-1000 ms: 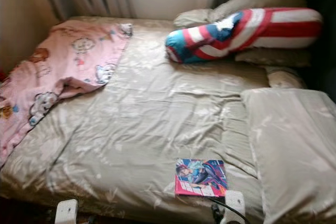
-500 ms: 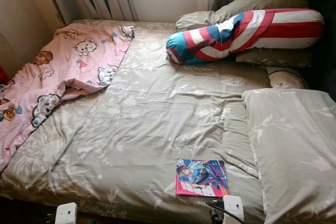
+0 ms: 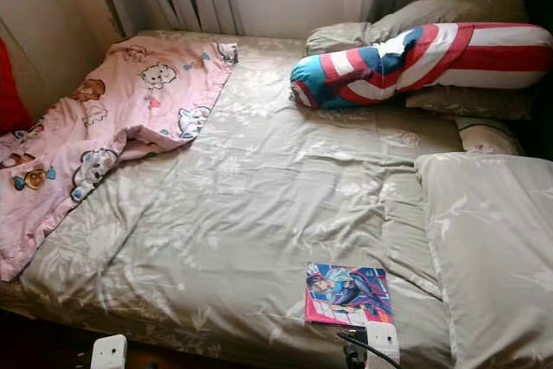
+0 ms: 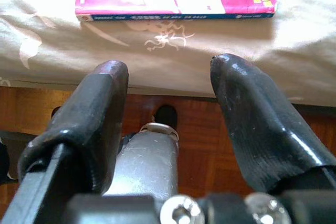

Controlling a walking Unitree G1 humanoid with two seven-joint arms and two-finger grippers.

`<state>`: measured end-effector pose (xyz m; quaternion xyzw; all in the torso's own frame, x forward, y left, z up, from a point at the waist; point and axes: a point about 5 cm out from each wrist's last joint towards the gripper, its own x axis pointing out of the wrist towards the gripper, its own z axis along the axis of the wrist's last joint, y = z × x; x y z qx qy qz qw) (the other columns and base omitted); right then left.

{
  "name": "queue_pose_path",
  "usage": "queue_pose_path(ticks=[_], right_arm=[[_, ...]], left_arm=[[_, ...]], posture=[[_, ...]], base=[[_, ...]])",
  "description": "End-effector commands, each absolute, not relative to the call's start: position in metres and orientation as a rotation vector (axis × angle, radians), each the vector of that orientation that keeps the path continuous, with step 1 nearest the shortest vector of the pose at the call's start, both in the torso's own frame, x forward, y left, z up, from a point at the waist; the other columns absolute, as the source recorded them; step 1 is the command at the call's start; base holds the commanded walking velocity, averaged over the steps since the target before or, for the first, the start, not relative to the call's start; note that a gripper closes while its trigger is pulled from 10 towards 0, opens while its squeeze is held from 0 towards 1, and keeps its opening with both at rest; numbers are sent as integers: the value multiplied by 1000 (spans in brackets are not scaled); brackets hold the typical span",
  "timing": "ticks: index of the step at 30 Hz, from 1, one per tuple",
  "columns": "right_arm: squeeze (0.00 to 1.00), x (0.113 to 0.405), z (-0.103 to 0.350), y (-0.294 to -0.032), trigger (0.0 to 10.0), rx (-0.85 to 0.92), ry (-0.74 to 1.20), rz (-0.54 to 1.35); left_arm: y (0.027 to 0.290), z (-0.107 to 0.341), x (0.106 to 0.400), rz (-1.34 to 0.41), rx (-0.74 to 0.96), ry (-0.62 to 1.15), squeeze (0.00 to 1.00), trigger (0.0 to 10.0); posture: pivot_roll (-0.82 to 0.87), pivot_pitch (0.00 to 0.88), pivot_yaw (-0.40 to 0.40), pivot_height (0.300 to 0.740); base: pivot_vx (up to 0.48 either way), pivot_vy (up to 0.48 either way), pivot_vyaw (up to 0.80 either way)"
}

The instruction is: Clean up the room

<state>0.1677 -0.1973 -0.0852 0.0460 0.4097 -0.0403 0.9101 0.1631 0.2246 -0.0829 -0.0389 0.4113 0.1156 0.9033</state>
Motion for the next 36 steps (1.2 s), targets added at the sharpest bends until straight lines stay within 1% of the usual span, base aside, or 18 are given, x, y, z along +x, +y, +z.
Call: queue_pose_path(ticks=[1,13,36], right_arm=[[0,163,-87,-197,10000,106,857,-88],[0,162,-88,-197,10000,108,865,-88],[0,162,-88,-198,10000,117,863,-84]], left_arm=[[227,-85,157,242,-64,875,0,10000],[227,-85,157,241,-61,873,0,10000],[234,-84,157,259,-64,875,0,10000]], posture=[[-73,112,22,740],[-71,110,23,740],[-65,118,23,740]], base=[[0,480,0],[0,480,0],[0,332,0]])
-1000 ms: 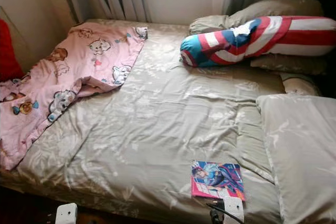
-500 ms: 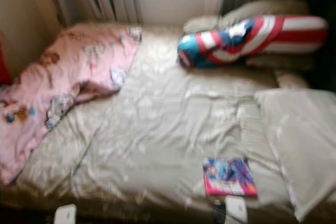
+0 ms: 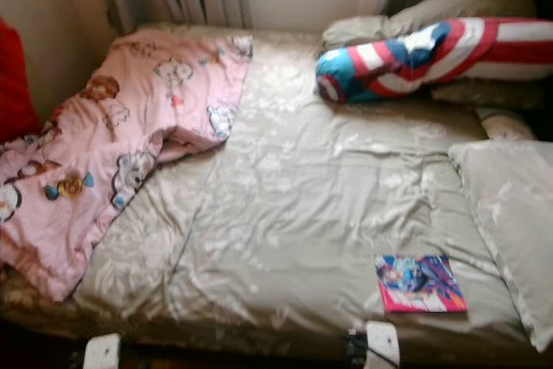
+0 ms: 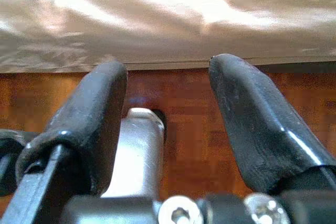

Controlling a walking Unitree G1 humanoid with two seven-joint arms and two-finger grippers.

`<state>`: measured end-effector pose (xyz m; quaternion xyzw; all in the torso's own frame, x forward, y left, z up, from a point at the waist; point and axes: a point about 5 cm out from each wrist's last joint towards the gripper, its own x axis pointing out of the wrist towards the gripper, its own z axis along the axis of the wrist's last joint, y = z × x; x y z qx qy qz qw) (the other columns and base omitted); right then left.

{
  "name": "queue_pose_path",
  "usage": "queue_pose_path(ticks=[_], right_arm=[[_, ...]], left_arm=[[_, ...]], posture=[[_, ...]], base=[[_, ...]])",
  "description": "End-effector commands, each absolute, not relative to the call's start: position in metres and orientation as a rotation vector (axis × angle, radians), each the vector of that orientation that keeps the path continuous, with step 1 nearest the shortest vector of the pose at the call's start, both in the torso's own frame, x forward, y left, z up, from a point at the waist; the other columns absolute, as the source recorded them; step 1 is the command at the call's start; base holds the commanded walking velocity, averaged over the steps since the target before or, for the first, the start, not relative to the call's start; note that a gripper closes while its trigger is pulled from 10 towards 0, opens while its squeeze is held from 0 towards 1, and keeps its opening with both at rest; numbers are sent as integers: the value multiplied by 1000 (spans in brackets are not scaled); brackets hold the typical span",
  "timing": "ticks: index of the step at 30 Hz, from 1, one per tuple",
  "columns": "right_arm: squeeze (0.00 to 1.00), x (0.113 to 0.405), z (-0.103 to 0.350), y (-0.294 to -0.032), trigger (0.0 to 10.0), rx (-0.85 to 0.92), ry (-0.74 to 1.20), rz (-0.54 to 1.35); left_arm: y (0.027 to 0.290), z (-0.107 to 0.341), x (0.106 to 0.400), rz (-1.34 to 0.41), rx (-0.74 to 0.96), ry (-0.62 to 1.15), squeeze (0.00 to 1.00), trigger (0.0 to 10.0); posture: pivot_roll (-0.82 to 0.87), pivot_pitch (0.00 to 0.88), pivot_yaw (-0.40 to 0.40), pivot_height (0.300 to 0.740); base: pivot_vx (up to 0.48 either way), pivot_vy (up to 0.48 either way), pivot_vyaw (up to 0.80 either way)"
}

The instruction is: Clean up the room

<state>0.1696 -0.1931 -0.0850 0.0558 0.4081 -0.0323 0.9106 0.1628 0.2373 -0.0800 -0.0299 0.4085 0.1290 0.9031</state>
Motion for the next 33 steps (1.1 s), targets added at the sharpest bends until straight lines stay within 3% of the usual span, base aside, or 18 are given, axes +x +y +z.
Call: queue_pose_path(ticks=[1,33], right_arm=[[0,162,-88,-198,10000,118,862,-84],[0,162,-88,-197,10000,116,865,-75]], left_arm=[[234,-84,157,259,-64,875,0,10000],[236,-83,158,264,-59,880,0,10000]], posture=[[-64,118,23,740],[-54,119,28,740]], base=[[0,326,0],[0,323,0]])
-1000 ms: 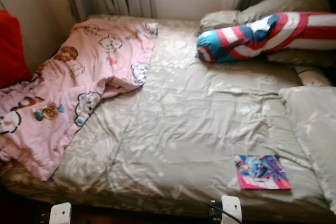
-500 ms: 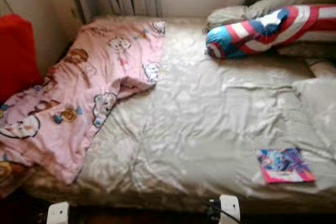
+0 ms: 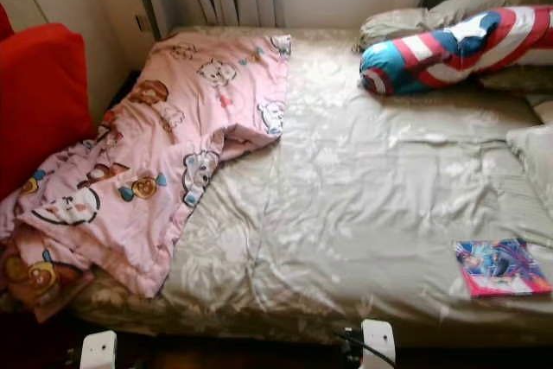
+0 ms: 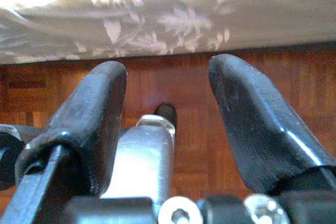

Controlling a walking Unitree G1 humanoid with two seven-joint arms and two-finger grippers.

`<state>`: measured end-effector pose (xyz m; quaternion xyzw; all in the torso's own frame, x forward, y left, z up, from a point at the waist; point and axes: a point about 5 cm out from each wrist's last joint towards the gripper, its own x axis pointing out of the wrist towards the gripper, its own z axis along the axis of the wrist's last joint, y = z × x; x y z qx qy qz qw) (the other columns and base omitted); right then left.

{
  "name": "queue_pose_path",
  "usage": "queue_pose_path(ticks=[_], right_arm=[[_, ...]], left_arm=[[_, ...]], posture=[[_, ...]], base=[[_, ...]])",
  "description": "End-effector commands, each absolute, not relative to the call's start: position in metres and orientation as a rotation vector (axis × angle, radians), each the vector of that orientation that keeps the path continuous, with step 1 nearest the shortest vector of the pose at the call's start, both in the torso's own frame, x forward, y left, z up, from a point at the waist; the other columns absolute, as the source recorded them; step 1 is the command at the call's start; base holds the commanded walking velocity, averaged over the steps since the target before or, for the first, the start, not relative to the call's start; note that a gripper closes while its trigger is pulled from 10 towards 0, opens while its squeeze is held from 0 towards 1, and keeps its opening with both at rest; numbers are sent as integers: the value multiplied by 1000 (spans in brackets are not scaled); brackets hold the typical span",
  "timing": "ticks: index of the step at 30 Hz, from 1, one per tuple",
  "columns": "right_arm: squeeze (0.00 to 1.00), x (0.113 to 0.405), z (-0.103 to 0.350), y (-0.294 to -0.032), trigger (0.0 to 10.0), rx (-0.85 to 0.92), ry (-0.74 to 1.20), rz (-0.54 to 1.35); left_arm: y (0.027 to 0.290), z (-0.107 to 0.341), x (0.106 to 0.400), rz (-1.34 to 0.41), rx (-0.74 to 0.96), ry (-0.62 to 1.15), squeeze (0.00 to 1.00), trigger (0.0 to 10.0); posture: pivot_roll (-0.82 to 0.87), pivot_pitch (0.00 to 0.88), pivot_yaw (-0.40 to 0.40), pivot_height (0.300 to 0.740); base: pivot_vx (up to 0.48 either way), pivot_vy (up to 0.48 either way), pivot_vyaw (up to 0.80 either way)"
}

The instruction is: Clean up the room

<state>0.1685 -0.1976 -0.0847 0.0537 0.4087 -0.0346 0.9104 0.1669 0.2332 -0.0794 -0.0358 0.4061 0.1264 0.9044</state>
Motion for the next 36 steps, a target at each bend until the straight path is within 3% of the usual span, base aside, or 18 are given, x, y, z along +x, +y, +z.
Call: queue_pose_path(ticks=[1,36], right_arm=[[0,162,-88,-197,10000,116,865,-74],[0,161,-88,-198,10000,91,876,-62]], left_arm=[[236,-83,158,264,-59,880,0,10000],[237,-86,151,273,-58,901,0,10000]], posture=[[-54,119,28,740],[-46,118,28,740]], base=[[0,322,0],[0,320,0]])
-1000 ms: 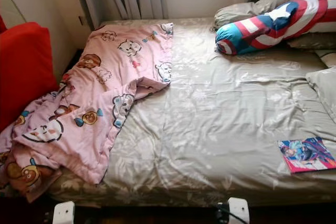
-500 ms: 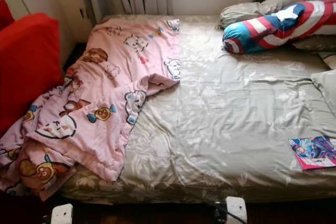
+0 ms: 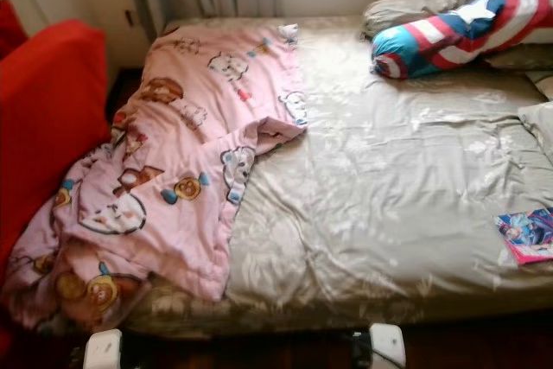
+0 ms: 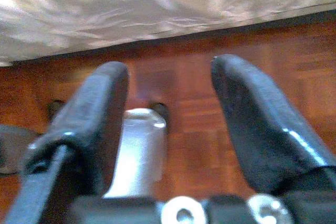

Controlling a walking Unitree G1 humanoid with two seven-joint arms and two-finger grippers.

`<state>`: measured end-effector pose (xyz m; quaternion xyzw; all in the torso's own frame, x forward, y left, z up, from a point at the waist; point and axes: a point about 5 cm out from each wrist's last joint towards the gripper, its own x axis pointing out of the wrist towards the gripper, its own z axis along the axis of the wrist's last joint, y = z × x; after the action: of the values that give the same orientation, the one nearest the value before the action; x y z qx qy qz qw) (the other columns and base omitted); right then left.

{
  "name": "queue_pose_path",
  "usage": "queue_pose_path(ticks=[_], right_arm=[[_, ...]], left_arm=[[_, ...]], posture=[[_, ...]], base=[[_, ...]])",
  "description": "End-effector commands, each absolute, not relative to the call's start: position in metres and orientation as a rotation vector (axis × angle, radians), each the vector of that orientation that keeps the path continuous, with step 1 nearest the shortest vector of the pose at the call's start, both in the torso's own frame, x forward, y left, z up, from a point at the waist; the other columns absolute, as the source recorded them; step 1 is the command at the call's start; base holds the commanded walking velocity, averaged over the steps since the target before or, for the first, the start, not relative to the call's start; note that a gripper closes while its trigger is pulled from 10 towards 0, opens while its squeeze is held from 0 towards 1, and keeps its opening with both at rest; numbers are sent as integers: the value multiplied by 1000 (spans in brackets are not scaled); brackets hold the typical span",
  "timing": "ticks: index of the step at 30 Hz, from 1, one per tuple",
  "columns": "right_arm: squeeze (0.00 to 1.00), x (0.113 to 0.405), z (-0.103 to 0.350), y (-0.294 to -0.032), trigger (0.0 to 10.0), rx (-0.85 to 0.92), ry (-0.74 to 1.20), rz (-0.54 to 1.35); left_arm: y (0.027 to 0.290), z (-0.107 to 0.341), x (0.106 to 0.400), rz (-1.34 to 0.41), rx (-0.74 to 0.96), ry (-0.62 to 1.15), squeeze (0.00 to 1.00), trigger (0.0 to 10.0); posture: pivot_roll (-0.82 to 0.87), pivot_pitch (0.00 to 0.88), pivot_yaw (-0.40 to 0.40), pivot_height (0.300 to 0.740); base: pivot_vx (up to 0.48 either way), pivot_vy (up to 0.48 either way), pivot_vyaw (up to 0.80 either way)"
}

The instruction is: Clean up the room

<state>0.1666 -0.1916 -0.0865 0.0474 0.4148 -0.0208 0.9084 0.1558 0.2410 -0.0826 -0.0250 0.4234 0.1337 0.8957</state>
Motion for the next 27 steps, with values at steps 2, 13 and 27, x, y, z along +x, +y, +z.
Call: queue_pose_path(ticks=[2,13,27], right_arm=[[0,161,-88,-197,10000,93,874,-61],[0,161,-88,-197,10000,95,875,-63],[0,162,-88,-197,10000,60,872,-50]], left_arm=[[238,-85,151,273,-55,900,0,10000],[239,-85,152,265,-37,905,0,10000],[238,-85,152,260,-41,895,0,10000]], posture=[[-47,120,29,740],[-44,126,31,740],[-48,111,30,740]], base=[[0,321,0],[0,169,0],[0,0,510]])
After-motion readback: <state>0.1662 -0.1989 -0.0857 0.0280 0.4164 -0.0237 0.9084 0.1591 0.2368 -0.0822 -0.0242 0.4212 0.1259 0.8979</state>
